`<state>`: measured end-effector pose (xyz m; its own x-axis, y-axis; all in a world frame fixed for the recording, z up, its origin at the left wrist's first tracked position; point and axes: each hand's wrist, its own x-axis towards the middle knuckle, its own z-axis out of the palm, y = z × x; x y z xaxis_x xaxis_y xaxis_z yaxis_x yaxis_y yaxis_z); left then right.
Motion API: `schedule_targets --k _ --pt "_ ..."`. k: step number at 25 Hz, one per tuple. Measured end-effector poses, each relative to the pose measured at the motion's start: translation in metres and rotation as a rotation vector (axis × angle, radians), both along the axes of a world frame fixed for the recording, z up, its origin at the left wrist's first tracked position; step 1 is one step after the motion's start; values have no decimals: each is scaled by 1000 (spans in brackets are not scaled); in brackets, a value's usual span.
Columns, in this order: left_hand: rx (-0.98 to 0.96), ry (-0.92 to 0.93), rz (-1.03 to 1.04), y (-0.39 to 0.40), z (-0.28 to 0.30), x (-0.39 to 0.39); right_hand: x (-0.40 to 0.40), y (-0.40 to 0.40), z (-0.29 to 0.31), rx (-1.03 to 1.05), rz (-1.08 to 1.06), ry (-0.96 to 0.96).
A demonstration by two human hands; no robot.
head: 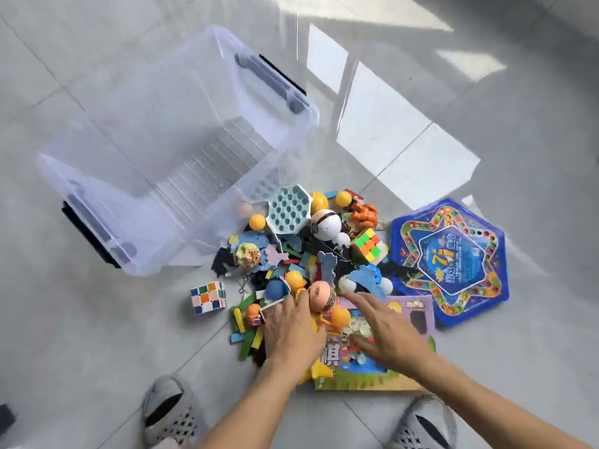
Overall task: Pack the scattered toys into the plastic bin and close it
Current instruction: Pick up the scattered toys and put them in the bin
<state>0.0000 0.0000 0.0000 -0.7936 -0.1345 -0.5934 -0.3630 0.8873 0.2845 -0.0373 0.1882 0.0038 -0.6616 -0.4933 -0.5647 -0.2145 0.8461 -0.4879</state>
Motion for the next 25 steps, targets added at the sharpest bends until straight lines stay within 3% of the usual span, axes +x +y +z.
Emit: schedule_targets --k 3,5,11,15,18,21,25 --pt "-42 -49 172 10 -36 12 3 -26 -42 17 129 283" --pt "0 -16 220 14 -49 21 2 -45 -63 13 183 329" --pt "122 -33 324 12 -63 33 -25 -70 -56 39 77 172" --pt "239 -9 527 -16 -56 36 -34 -80 -12 -268 -259 -24" --pt "126 -90 315 -28 -37 52 -39 -90 48 -432 -370 -100" --pt "158 -116 262 -29 -37 70 -66 -124 108 -591 -403 -159" --pt "71 -97 203 -15 -54 78 -111 -184 130 -809 -507 -307"
